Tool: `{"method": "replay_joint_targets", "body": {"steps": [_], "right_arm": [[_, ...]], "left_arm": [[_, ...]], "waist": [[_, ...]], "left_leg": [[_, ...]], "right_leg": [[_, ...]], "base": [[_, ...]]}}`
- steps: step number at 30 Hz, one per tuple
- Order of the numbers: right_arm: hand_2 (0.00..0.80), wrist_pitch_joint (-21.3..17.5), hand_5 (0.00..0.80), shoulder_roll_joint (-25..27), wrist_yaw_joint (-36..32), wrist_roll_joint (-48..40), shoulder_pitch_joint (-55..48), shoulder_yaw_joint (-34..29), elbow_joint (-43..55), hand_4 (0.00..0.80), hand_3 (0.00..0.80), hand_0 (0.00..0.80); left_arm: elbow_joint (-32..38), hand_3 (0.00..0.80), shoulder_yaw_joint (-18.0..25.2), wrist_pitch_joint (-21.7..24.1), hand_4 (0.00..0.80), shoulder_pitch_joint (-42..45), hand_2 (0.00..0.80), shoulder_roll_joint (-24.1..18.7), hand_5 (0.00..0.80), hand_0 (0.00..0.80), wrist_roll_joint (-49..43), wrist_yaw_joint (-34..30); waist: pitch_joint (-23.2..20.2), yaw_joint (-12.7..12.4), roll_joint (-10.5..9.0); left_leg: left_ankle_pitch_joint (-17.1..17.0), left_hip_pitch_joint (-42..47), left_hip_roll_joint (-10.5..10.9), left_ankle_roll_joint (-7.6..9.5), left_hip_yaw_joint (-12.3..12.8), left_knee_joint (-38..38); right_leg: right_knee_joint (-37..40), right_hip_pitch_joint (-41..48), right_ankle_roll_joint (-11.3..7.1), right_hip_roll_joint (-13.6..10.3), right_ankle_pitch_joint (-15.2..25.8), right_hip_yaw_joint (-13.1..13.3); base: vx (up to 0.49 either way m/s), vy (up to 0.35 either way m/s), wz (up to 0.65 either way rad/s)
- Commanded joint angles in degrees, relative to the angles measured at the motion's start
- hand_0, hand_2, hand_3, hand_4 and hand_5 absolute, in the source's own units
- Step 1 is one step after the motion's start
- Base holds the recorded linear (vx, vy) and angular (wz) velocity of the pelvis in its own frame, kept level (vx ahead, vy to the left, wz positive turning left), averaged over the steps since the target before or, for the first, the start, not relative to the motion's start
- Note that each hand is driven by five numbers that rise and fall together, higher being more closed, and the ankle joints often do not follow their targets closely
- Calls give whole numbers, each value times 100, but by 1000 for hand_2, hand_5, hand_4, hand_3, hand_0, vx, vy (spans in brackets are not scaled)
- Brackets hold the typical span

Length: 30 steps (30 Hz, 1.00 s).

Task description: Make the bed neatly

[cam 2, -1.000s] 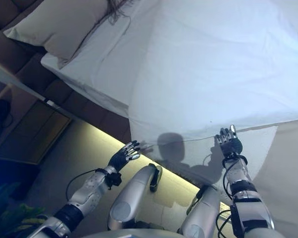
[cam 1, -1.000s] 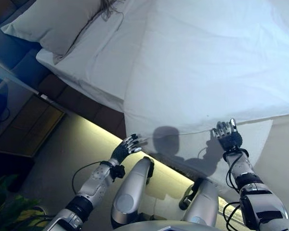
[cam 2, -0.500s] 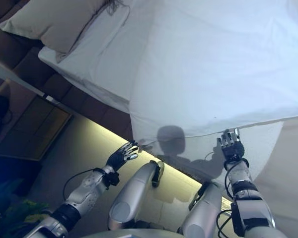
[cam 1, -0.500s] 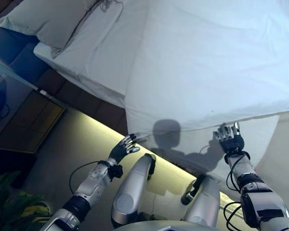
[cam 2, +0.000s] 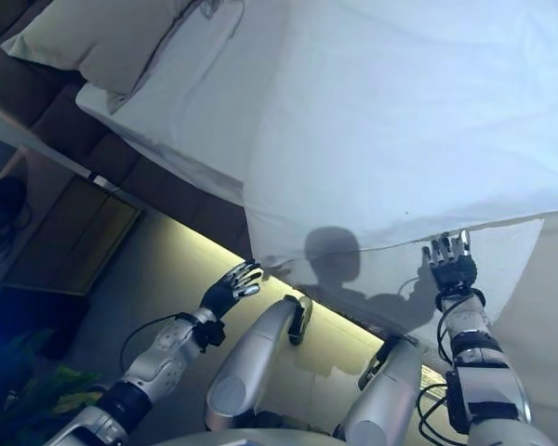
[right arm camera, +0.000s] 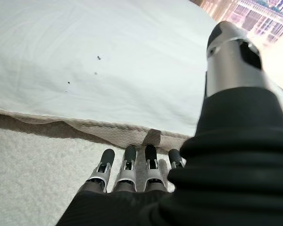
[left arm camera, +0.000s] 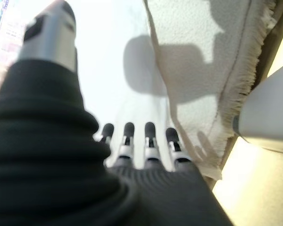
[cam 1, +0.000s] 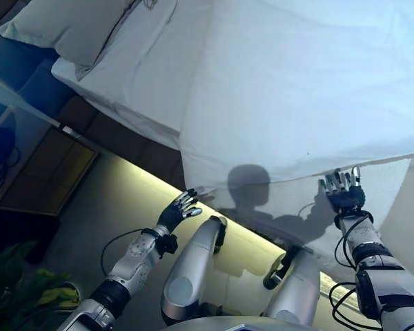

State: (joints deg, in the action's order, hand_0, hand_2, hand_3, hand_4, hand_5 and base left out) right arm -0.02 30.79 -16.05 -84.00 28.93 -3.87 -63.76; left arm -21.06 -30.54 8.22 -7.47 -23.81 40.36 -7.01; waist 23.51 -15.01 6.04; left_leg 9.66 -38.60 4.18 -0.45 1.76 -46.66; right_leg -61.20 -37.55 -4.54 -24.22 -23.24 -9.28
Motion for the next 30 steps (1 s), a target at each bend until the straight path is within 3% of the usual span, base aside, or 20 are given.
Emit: {"method": "replay_joint_targets", "body": {"steps": [1,6,8,11,13,24,30], "right_arm": [[0,16,0,250,-174,-299,381,-296,-109,0,0,0],[0,148,0,340,-152,-299,481,-343,-192,0,0,0],[304,216,304,414,-59,-397,572,-368,-207,304,304,304],[565,310,565,486,51,-434,736,-373,-280,565,565,565],[800,348,800,518,104,-392,800,-347,-299,800,800,800],[800,448,800,505,486,-103,954,-119,-516,800,800,800],[800,512,800,354,55,146,827,3,-471,800,800,800]], "left_arm": [[304,0,147,264,0,-132,0,-103,0,0,192,-142],[331,0,94,227,0,-116,0,-126,0,0,260,-158],[336,0,71,256,0,-117,0,-154,0,0,276,-203],[260,0,29,322,0,-142,0,-168,0,0,311,-271],[243,0,-11,355,0,-155,0,-167,0,0,306,-265],[262,0,-82,604,0,-292,0,-142,0,0,392,-114],[342,0,33,563,0,-292,0,-164,0,0,378,-56]], "waist": [[44,-152,117],[7,-185,137],[23,-192,158],[16,-212,171],[22,-215,177],[83,-202,228],[20,-251,129]], "left_leg": [[-256,-203,-35,411,294,-68],[-245,-214,-4,417,301,-109],[-225,-245,4,422,311,-152],[-204,-256,31,430,317,-131],[-194,-250,41,427,324,-114],[-188,-131,52,444,350,133],[-194,298,10,428,297,549]], "right_leg": [[634,-369,-450,63,2434,112],[552,-405,-475,45,2451,132],[521,-439,-473,46,2457,142],[531,-469,-491,42,2461,142],[552,-469,-504,30,2475,132],[762,-388,-531,76,2545,118],[1157,78,-586,44,2651,-28]], "base": [[80,-17,9],[77,-6,2],[16,-6,0],[0,0,0],[0,0,0],[-15,9,1],[-16,-22,1]]}}
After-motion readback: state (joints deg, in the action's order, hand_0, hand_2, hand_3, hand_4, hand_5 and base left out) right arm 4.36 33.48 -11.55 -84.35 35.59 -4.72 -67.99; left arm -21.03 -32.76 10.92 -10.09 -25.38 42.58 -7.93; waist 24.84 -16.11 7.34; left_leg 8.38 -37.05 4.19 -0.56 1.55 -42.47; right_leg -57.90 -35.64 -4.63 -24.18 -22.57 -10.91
